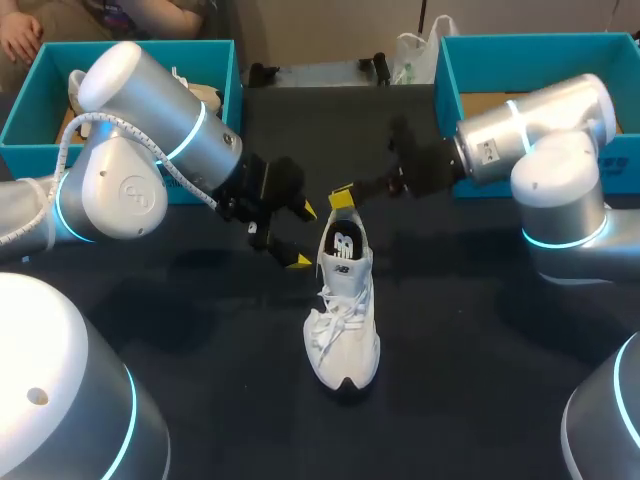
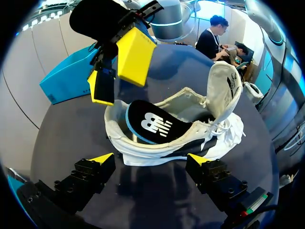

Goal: Take the shoe out of the shoebox, open the shoe tongue, remove and reinsert the insole, then place the shoe into the shoebox

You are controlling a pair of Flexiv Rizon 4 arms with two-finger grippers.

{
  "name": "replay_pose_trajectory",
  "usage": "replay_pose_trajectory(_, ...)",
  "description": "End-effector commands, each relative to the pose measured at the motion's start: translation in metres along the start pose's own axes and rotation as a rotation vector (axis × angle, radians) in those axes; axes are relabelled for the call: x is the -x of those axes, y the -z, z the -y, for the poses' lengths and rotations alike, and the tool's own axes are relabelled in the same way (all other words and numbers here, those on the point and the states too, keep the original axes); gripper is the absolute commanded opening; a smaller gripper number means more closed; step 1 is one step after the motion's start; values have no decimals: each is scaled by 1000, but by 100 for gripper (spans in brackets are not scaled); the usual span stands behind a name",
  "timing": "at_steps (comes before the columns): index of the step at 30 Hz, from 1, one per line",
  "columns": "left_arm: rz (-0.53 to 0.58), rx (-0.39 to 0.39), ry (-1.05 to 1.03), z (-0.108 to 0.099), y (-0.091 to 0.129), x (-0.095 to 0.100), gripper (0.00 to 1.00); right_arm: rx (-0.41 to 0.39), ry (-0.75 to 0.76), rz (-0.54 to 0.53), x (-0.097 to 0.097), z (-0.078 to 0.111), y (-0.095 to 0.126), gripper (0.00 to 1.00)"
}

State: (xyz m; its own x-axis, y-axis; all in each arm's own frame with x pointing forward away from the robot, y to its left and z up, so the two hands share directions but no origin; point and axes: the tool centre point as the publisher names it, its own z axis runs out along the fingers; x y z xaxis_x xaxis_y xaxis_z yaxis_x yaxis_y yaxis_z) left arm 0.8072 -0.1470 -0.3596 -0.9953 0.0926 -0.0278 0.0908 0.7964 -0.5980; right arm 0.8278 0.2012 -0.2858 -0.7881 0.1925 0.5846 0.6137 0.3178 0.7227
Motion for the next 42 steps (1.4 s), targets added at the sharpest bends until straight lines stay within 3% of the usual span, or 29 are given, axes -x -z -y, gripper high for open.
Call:
replay_pose_trajectory(1,-1,3,0,0,0,1,100,-5,-7,36,-9,-3,16,40)
replay_pose_trajectory(8,-1,3,0,0,0,1,100,26,-51,85,-27,-2,41,37)
replay_pose_trajectory(15,-1,3,0,0,0,1,100,73,-114,114,-39,13,47,32)
replay_pose_trajectory(19,-1,3,0,0,0,1,100,97,-138,145,-40,19,50,0)
replay_pose_trajectory(22,-9,7,1,1,4,0,100,105,-135,196,-41,19,50,0)
replay_pose_trajectory(31,-8,43,-23,-2,49,10,100,65,-171,396,-47,13,53,0)
replay_pose_trajectory(35,-30,56,-50,-7,68,17,100,65,-171,396,-47,13,53,0)
replay_pose_trajectory(42,-19,65,-65,-20,99,46,100,65,-171,396,-47,13,53,0)
